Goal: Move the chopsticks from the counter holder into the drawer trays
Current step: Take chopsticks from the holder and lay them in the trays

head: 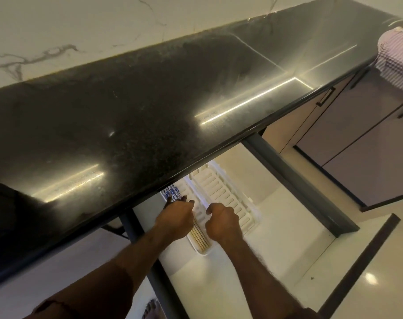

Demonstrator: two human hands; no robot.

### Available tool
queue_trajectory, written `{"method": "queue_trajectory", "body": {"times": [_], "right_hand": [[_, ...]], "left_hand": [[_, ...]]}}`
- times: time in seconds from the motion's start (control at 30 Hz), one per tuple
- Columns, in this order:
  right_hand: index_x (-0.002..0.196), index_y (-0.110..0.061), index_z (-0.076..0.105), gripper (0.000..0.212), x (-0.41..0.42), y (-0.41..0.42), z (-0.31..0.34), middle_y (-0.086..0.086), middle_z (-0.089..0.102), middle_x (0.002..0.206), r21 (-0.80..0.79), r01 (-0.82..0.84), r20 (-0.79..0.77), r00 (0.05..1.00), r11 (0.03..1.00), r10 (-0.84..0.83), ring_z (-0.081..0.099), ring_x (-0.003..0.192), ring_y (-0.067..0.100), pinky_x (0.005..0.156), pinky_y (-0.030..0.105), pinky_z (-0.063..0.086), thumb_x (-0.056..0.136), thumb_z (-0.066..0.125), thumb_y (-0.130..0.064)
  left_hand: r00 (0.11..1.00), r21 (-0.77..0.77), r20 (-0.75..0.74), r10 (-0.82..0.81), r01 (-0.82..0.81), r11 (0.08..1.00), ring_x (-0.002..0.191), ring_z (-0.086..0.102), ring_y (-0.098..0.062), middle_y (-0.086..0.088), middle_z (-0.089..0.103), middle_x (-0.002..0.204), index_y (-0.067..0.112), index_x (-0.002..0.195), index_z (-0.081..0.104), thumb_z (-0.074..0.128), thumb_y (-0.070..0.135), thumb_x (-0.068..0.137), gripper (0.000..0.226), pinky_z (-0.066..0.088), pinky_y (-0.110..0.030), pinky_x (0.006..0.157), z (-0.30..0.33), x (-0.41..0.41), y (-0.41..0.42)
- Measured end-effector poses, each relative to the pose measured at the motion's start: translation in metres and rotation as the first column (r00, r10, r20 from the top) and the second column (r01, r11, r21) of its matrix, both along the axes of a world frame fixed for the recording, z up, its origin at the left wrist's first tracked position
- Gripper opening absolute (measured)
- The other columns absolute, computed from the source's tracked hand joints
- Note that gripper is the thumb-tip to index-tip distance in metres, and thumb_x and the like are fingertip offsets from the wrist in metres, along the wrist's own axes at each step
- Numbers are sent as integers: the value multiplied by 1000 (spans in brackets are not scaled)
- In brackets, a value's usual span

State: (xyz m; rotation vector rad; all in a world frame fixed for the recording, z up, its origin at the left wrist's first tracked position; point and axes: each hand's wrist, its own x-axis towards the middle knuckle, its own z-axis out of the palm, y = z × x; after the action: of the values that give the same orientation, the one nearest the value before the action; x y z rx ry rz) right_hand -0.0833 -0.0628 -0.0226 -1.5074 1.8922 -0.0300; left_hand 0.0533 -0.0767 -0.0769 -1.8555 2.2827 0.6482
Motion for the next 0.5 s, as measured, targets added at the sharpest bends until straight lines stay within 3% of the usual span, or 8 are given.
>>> {"method": "queue_trajectory", "body": {"times": [0.07,0.17,0.23,0.3,0.4,0.5], "right_hand": [[117,-19,63,27,-6,-3,30,3,66,118,-72,15,36,999,997,-13,56,84,15,78,24,46,90,63,-18],[120,-20,63,30,-7,-5,79,3,67,118,-161,46,114,993,986,-28,65,95,18,92,31,53,89,66,-20],[121,-20,63,33,-4,-2,117,3,68,117,-223,56,162,987,973,-20,66,98,20,93,38,55,89,67,-22],[120,-19,64,30,-1,1,153,3,68,115,-334,48,202,979,941,21,66,97,17,90,32,54,90,65,-20],[117,-20,67,25,13,9,202,0,71,109,-457,63,280,957,887,76,62,87,8,76,19,46,93,63,-18],[112,-19,70,22,42,17,238,-1,71,106,-537,56,322,936,842,143,65,92,9,81,19,48,90,66,-17]], "left_hand": [[966,-60,-229,117,-134,989,117,61,-19,-6,64,129,15,133,54,52,27,97,38,46,-31,98,30,1,9],[866,-125,-462,194,-280,952,112,64,-12,-3,67,126,20,134,55,56,30,95,40,52,-29,94,83,3,16],[794,-194,-584,168,-337,921,99,64,1,-4,70,119,18,129,59,59,26,94,36,51,-10,79,124,7,17],[753,-274,-643,141,-398,875,92,59,10,-2,72,114,14,124,63,62,22,92,33,42,3,70,166,15,19],[657,-310,-742,136,-515,799,96,62,11,4,72,113,16,119,68,69,21,88,31,41,4,79,220,33,25],[602,-339,-793,96,-567,751,94,60,20,16,69,105,17,115,70,71,21,85,30,41,2,83,259,63,36]]}}
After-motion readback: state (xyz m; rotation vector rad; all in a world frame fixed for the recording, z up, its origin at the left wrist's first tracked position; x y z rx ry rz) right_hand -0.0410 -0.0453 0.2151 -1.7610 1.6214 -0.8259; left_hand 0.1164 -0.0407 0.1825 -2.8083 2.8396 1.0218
